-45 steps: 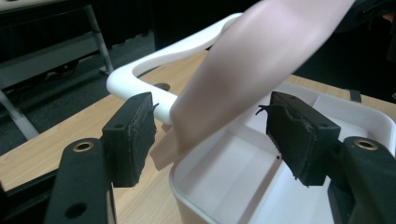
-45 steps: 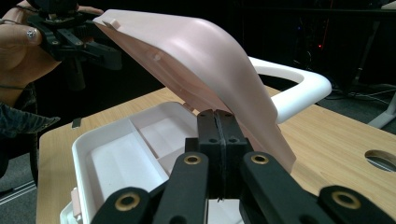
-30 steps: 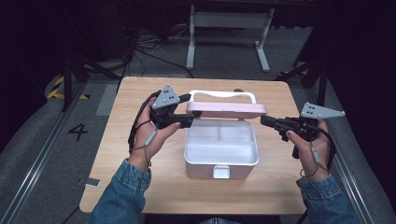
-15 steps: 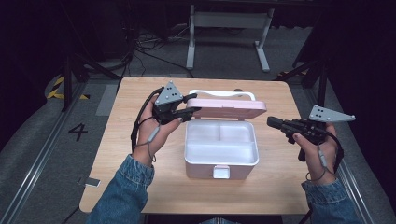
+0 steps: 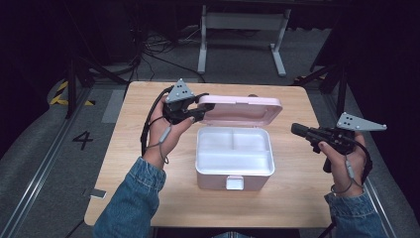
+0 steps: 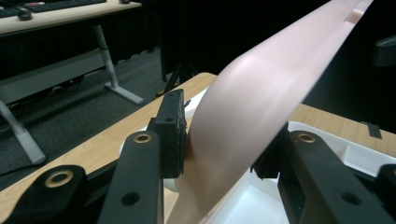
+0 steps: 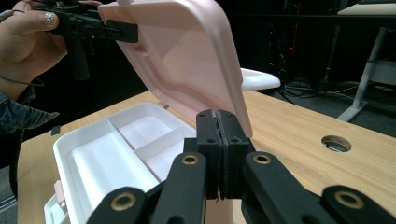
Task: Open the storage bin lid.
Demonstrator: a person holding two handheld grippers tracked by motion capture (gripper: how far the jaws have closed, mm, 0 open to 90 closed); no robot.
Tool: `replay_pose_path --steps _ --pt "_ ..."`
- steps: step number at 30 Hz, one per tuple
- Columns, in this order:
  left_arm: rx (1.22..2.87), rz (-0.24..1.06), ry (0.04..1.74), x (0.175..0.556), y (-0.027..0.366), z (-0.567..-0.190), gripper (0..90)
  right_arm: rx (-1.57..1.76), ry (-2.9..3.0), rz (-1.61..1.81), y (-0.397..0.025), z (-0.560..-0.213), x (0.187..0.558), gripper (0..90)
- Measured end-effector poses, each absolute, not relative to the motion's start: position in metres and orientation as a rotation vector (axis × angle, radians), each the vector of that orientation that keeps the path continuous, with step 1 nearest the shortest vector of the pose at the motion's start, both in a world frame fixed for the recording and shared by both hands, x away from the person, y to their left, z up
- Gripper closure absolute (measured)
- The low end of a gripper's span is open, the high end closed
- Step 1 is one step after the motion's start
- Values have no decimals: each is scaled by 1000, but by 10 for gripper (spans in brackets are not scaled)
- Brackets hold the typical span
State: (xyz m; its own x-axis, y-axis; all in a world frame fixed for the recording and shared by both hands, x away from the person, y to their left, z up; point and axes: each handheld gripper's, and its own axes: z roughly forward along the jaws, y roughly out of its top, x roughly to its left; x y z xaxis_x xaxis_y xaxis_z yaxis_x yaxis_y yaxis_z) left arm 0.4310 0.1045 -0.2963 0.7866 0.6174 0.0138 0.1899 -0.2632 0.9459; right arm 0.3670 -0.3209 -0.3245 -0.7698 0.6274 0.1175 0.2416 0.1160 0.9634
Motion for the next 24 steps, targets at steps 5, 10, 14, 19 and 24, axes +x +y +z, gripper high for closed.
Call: replay_pose_path --steps 5,10,14,19,24 --pt "1823 471 649 442 103 -296 634 858 2068 1700 -325 -324 367 894" --pt "1815 461 673 453 102 -296 638 871 2065 1695 -329 -325 367 891" --pt "1824 465 681 459 101 -296 641 881 2062 1687 -331 -325 367 884" --pt "1838 460 709 471 99 -296 637 908 2099 1646 -330 -328 371 840" --pt "1833 457 717 479 100 -299 635 924 2108 1596 -331 -330 373 819"
